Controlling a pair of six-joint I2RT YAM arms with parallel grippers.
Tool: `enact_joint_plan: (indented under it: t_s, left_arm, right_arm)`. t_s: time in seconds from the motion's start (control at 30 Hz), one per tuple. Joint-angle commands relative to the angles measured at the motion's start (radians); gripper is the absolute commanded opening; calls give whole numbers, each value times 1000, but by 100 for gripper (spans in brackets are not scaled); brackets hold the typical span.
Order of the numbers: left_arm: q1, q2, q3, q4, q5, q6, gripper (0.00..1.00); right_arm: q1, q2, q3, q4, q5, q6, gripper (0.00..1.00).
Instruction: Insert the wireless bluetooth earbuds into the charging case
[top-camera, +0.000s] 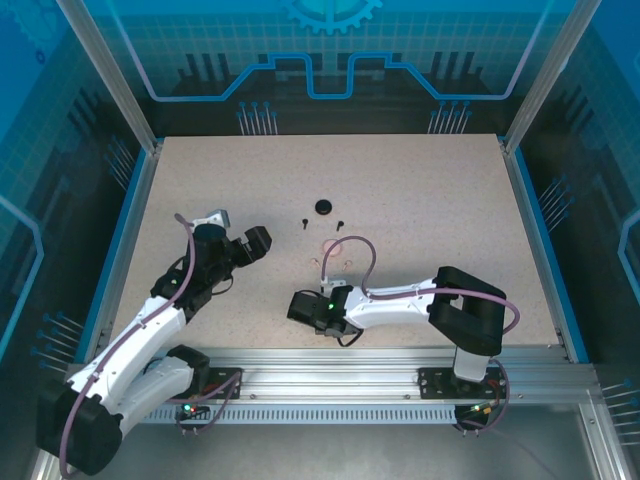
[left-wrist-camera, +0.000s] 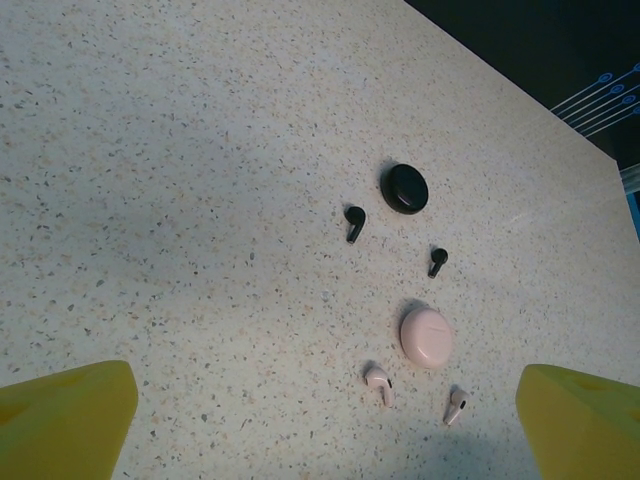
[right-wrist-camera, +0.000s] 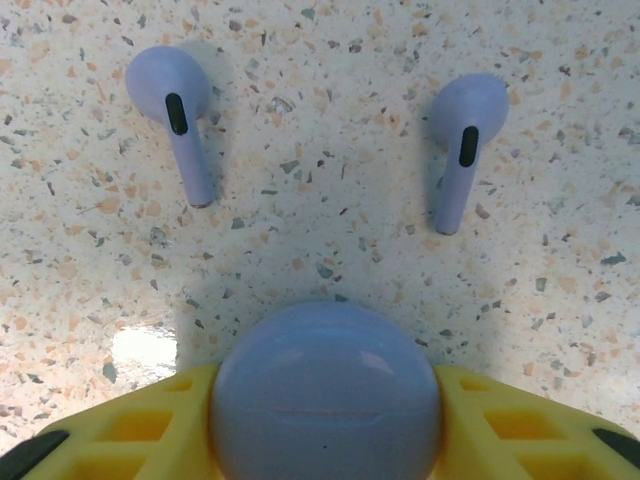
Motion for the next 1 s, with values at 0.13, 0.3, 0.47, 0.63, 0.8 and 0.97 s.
enact_joint_plan:
  t_s: [0.13,0.3,0.47,0.63,0.8,0.97]
  left_arm:
    - [-8,-53,-27,65,37,-22,99]
    - [-8,-73,-57,104,38,-13,99]
    - [-8,-68,-81,143,59,-18,99]
    - [-7,-58,-89,165,82,-44,99]
    - [-19,-32,-53,126,90,-50,99]
    - [-27,-33,-125,302,157,-45,99]
  right_arm:
    - [17,-101,-11,-49,50,31,42]
    - [-8,-176,-7,-51,68,10,42]
    - [-64,-220,10,-42,68,-30,42]
    - [-144,-266,24,-25,62,-64,41]
    - [-228,-301,32,23,24,-86,41]
    - [-296,-308,77,42,-14,-98,41]
